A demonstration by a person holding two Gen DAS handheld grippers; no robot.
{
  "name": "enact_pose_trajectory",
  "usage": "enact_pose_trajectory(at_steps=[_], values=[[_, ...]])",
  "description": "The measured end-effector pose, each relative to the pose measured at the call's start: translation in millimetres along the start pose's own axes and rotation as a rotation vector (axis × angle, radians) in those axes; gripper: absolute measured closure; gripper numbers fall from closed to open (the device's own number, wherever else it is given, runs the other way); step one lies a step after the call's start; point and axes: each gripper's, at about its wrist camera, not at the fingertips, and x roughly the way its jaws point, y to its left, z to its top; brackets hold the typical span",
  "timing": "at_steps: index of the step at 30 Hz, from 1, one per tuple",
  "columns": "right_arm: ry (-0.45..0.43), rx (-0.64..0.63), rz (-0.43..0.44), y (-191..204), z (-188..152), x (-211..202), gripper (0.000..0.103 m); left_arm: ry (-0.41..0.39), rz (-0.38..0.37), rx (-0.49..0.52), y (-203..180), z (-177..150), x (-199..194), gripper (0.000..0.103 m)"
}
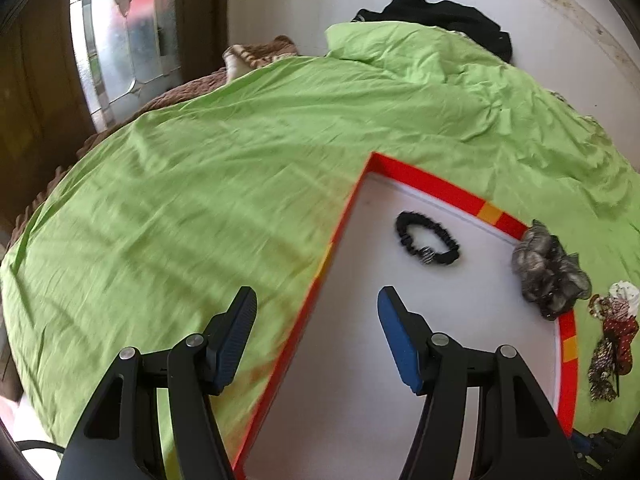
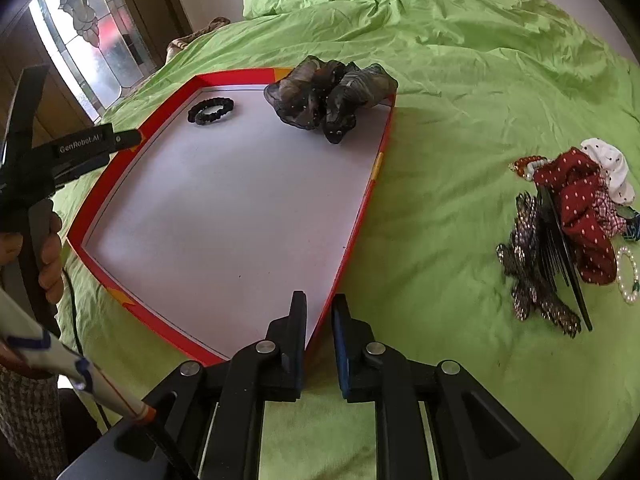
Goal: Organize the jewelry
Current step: 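Move both open tools back over the jewelry pile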
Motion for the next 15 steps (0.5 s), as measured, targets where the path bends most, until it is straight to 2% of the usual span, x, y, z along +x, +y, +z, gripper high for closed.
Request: enact_pose_trajectory(at_steps=[3,6,8,9,12,15], values=[[-0.002,-0.007,0.006,2,-1,-1,0.087,-0.028,0.004,0.012,-1,-7,-10,0.041],[-0.037,0.011,0.024,-1,-4,-9,0.085,-0.079,-0.048,0.015,-6,-9,-28,0.041],[-0.068,0.021,0.037,-6,-7,-20,0.069,-0.128,-0.084,0.019,-15,-10,-46,0.041],[-0.087,0.024,0.038,-10,-9,-27,0.066,-0.143,-0.097,0.023,-19,-11,-53,0.041],[-0.145,0.030,0.026,-29,-18,-53,0.063,-0.163,-0.139,0.047,-40,-17,-70,0.040],[-0.200,0.051,-0.010,-66,-30,-82,0.061,-0.161,-0.202,0.090,-68,-26,-85,0.039]])
